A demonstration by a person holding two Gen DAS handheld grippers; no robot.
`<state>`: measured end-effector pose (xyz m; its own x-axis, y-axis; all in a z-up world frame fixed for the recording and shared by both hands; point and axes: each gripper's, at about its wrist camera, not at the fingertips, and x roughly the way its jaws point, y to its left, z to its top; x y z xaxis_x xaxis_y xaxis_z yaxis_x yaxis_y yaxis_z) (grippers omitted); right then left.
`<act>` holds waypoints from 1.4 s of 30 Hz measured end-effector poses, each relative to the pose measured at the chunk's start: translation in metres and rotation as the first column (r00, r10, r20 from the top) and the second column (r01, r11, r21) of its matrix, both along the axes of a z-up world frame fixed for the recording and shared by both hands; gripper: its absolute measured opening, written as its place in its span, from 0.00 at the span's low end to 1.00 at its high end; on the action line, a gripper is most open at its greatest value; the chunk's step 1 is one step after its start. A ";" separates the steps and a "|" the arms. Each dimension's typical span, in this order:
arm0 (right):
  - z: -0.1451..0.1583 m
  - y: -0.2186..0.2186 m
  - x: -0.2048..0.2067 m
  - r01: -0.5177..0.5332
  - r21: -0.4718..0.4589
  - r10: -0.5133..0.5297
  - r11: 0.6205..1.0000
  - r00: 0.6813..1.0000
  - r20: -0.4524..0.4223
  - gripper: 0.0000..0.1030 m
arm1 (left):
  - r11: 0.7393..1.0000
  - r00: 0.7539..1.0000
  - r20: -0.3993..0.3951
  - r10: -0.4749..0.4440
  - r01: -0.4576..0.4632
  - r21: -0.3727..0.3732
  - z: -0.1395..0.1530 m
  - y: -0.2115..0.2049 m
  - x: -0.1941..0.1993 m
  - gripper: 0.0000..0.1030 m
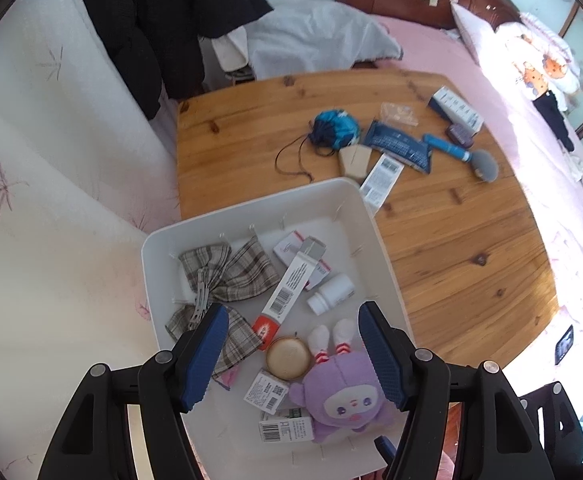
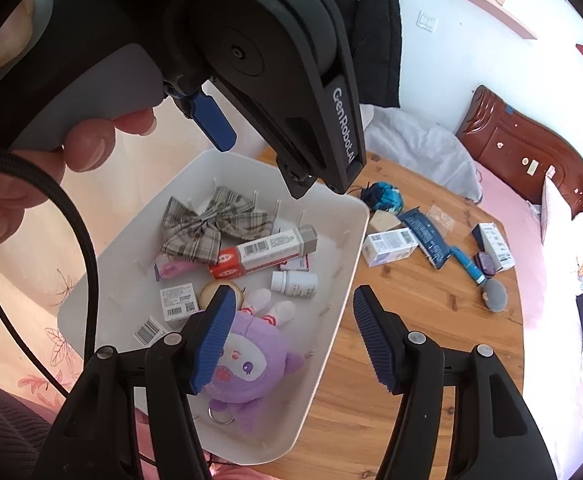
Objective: Organize objects
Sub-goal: 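Withdraw both tools from the tray toward the blue tube and grey puff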
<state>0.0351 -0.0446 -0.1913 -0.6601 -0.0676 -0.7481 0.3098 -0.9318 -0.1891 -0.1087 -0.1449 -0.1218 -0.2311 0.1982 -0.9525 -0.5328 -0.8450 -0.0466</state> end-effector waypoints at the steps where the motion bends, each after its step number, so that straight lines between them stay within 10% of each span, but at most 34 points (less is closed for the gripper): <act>1: 0.003 0.001 0.001 0.001 0.000 -0.001 1.000 1.000 -0.007 0.64 | 1.000 1.000 -0.007 -0.005 0.005 0.007 0.004 0.001 0.001 0.66; 20: 0.065 0.053 0.001 0.129 0.000 -0.127 0.992 0.978 -0.165 0.64 | 0.973 0.990 -0.134 -0.053 0.082 0.217 0.091 0.030 0.020 0.67; 42: 0.093 0.191 -0.033 0.283 -0.132 -0.306 0.950 0.929 -0.209 0.64 | 0.956 0.983 -0.162 -0.089 0.130 0.262 0.126 0.157 0.017 0.67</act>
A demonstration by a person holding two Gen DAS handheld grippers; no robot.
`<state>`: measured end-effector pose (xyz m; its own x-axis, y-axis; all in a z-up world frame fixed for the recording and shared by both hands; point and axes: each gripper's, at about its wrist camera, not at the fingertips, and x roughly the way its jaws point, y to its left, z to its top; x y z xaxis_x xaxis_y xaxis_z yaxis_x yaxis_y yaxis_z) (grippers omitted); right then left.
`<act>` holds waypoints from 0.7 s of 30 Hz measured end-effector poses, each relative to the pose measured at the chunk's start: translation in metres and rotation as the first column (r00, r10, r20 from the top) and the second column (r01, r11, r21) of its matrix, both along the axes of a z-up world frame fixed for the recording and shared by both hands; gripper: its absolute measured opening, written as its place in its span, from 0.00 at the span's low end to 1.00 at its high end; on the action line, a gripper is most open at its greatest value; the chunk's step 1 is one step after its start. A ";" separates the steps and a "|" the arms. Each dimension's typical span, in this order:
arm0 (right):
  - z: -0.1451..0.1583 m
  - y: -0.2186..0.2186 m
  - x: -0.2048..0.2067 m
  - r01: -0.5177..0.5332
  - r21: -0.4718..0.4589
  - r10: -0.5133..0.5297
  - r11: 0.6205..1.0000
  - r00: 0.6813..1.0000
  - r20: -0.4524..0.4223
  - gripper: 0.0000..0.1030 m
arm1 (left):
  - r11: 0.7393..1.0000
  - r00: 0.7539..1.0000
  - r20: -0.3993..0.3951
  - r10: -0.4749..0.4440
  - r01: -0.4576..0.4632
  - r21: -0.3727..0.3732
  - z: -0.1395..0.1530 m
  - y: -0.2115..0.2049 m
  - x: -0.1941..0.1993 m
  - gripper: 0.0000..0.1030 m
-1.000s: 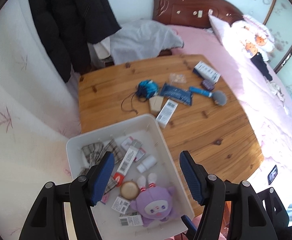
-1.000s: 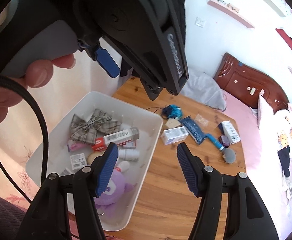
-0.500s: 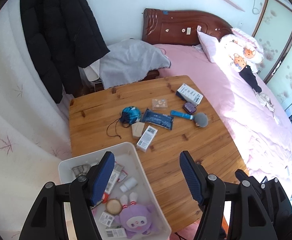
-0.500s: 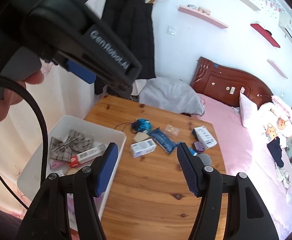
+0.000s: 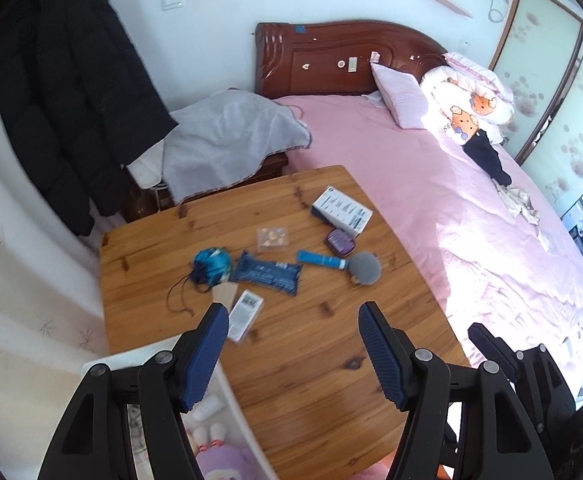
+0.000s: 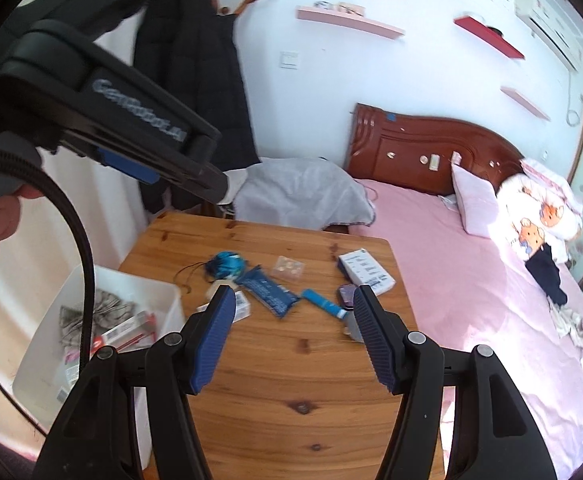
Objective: Organize objects
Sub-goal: 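Withdraw both tools from the tray toward the blue tube and grey puff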
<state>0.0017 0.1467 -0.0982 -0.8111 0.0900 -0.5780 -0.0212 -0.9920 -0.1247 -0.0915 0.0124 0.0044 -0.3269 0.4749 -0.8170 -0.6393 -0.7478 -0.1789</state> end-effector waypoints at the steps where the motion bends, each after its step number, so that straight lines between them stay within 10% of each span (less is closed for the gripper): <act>1: -0.001 0.007 -0.002 0.009 -0.007 -0.009 1.000 1.000 0.000 0.64 | 1.000 1.000 0.001 -0.004 0.004 0.001 0.000 0.009 -0.002 0.67; 21: -0.065 0.147 -0.058 0.154 -0.170 -0.130 0.973 0.981 0.144 0.64 | 0.996 0.991 0.110 0.078 -0.072 -0.055 -0.065 0.114 -0.047 0.67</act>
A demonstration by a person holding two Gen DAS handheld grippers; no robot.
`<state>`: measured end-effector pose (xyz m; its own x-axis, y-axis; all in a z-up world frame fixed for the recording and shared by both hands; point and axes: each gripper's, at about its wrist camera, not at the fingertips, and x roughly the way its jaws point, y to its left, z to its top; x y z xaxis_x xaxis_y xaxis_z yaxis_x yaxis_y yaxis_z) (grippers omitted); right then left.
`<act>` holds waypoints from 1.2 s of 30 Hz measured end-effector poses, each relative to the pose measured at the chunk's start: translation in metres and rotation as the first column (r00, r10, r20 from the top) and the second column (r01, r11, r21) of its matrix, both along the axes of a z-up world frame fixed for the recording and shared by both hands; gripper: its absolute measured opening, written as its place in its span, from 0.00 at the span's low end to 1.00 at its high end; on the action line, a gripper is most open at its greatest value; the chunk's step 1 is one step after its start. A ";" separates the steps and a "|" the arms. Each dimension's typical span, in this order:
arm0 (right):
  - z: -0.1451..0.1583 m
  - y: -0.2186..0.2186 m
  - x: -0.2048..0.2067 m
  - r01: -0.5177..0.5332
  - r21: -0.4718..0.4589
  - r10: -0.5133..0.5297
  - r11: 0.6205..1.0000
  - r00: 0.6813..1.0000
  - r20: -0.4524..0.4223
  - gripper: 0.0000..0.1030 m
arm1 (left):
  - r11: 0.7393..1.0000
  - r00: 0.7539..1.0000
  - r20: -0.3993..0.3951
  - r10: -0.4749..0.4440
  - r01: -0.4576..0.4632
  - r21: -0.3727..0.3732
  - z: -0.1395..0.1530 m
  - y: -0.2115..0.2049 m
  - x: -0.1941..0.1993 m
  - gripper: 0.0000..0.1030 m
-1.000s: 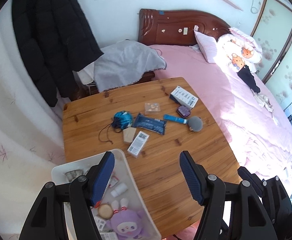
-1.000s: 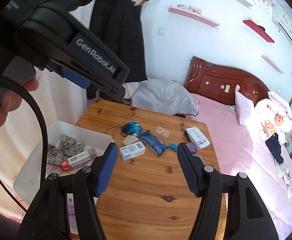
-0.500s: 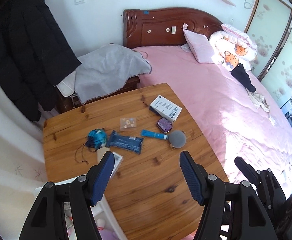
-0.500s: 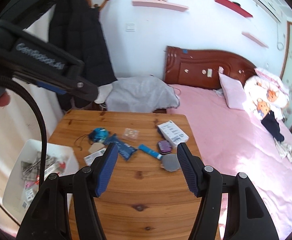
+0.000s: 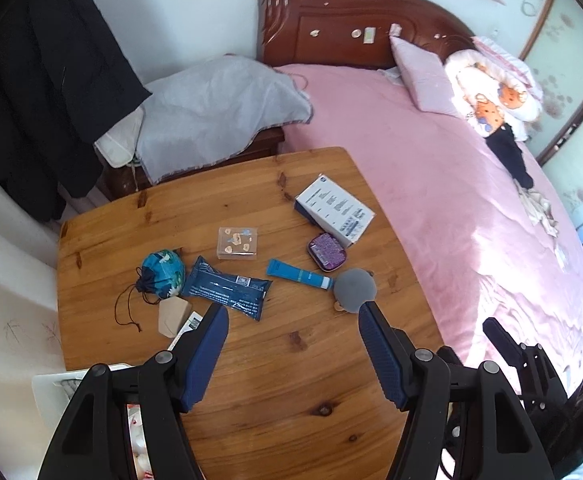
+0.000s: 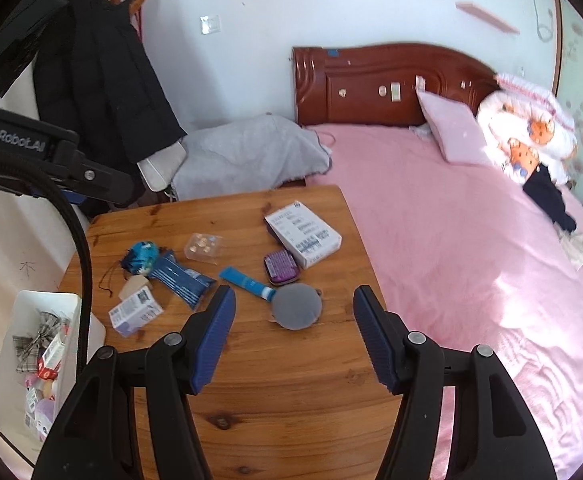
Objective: Organize objects
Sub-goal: 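Withdraw both tools from the tray toward the blue tube and grey puff, then grasp the blue tube with the left tool while the right tool grasps the grey puff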
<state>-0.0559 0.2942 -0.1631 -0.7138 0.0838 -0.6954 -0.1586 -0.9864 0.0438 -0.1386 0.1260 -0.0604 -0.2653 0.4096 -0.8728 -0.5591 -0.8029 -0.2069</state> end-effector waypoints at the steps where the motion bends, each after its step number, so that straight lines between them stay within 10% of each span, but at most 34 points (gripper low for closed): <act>1: -0.004 0.005 -0.004 0.003 -0.012 -0.003 1.000 1.000 0.010 0.64 | 1.000 1.000 0.005 0.007 -0.007 -0.002 -0.004 0.002 -0.002 0.67; 19: -0.061 0.058 -0.107 -0.127 -0.045 0.132 0.991 0.985 0.115 0.64 | 0.992 0.950 0.285 0.126 -0.124 -0.025 -0.116 0.044 -0.047 0.67; 36: -0.138 0.055 -0.117 -0.215 -0.201 0.259 0.956 0.940 0.225 0.63 | 0.896 0.667 0.670 0.325 -0.444 0.007 -0.201 0.083 -0.093 0.67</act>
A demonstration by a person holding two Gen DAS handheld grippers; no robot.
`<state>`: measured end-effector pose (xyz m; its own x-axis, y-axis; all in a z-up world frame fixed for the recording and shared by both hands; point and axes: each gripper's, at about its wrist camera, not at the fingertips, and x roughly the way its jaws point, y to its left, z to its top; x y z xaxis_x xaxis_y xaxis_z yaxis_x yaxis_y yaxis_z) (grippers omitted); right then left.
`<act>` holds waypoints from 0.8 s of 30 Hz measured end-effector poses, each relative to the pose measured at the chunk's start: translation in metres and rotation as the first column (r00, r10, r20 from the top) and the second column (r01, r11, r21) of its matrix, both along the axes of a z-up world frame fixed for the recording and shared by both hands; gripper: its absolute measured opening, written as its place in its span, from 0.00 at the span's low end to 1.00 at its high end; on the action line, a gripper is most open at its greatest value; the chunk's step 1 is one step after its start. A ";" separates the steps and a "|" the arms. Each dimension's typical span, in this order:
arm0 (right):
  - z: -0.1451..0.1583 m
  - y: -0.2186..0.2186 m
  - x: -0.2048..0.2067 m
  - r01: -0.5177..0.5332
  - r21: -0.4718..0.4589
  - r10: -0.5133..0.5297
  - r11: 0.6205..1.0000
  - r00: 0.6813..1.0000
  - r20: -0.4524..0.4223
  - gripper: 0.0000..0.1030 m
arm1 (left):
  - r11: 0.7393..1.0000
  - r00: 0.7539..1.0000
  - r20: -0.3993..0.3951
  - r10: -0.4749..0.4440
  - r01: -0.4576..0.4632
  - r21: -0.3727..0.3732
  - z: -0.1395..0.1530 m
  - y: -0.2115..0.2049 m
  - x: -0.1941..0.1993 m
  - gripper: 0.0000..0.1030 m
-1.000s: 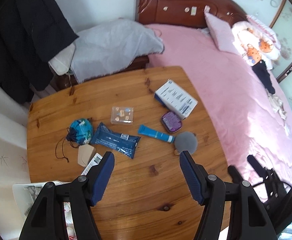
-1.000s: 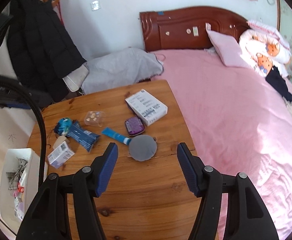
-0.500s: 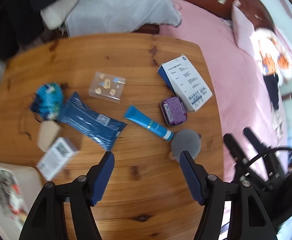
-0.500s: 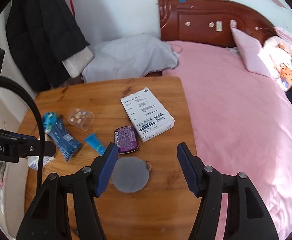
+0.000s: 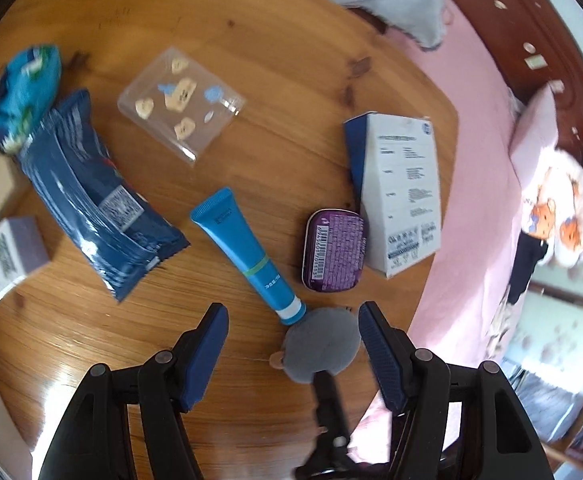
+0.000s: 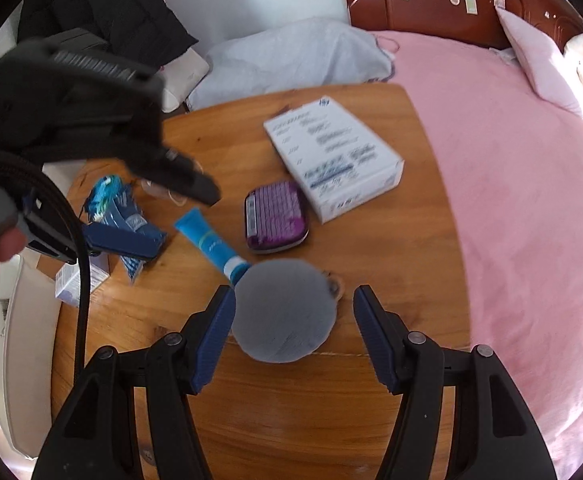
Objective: Organize objects
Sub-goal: 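Grasp the blue tube with the left tool while the right tool grasps the grey puff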
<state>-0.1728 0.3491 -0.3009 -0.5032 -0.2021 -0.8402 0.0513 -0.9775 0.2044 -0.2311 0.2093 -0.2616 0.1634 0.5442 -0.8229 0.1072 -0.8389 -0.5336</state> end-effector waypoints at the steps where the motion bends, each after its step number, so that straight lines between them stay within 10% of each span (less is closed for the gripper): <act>1: -0.004 -0.001 -0.001 0.002 -0.008 -0.002 1.000 1.000 0.009 0.63 | 1.000 1.000 0.008 0.010 -0.010 -0.002 -0.003 0.001 0.000 0.67; 24: -0.021 -0.003 0.003 0.026 -0.037 -0.026 0.999 1.000 0.003 0.55 | 0.985 0.992 0.100 0.075 -0.058 -0.164 -0.027 0.019 0.003 0.46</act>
<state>-0.1696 0.3457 -0.3224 -0.5062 -0.2203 -0.8338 0.0255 -0.9702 0.2409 -0.2276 0.2280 -0.2884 0.2222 0.4194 -0.8802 0.2140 -0.9017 -0.3757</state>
